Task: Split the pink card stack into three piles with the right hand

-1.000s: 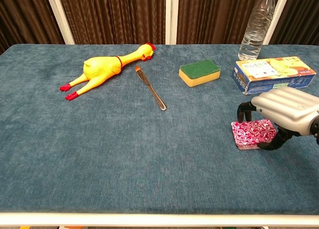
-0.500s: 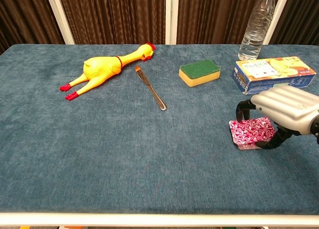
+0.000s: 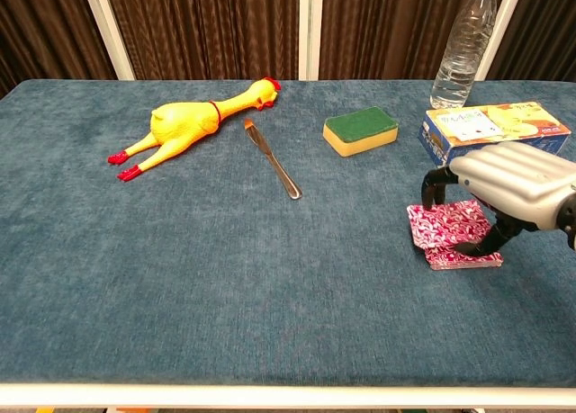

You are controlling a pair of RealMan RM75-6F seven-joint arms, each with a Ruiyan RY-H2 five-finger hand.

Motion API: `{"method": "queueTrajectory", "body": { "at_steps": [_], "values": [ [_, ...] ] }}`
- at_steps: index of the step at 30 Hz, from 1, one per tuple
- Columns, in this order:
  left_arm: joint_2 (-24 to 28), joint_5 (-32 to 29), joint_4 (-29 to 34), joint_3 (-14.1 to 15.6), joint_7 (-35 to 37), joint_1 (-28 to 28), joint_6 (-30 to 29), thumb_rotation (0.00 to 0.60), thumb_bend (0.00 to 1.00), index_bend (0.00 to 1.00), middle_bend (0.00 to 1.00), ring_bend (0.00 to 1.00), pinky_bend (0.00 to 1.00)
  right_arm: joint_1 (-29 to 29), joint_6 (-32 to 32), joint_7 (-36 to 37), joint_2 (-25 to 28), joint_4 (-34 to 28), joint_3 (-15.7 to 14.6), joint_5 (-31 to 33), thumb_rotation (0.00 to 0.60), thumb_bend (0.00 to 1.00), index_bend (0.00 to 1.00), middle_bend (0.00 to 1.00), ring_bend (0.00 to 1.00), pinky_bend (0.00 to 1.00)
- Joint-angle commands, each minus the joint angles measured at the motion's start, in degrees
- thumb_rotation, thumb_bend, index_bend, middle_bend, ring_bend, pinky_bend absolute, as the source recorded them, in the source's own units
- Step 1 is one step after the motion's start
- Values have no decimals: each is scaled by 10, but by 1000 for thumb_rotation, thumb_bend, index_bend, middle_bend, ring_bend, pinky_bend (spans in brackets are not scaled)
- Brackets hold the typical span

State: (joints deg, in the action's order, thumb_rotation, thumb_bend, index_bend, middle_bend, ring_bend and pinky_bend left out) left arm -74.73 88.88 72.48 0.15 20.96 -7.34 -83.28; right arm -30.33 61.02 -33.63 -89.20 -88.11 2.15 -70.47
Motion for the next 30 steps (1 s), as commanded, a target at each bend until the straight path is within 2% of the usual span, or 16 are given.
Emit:
{"method": "queueTrajectory", "body": {
  "at_steps": [1,8,15,20,30],
  "values": [
    [0,0,0,0,0,0,0,600,35,157,154,64,179,-13,-16,1,-7,11,14,13,600,153,379,430,846,930],
    [2,-4,-3,0,2,3,0,600,34,157,154,64,179,-62,-66,-6,-37,57,55,51,600,153,378,430,846,930],
    [1,-7,-10,-1,9,5,0,600,34,157,154,64,179,-107,-100,6,-72,120,82,62,600,153,378,430,846,929],
    [0,-9,-16,-1,14,7,0,600,34,157,154,64,179,-132,-120,15,-95,167,89,66,600,152,379,429,846,929],
    [-2,-11,-27,-2,27,8,1,600,34,157,154,64,179,-150,-141,22,-125,221,77,74,600,151,382,413,846,929]
  ]
}}
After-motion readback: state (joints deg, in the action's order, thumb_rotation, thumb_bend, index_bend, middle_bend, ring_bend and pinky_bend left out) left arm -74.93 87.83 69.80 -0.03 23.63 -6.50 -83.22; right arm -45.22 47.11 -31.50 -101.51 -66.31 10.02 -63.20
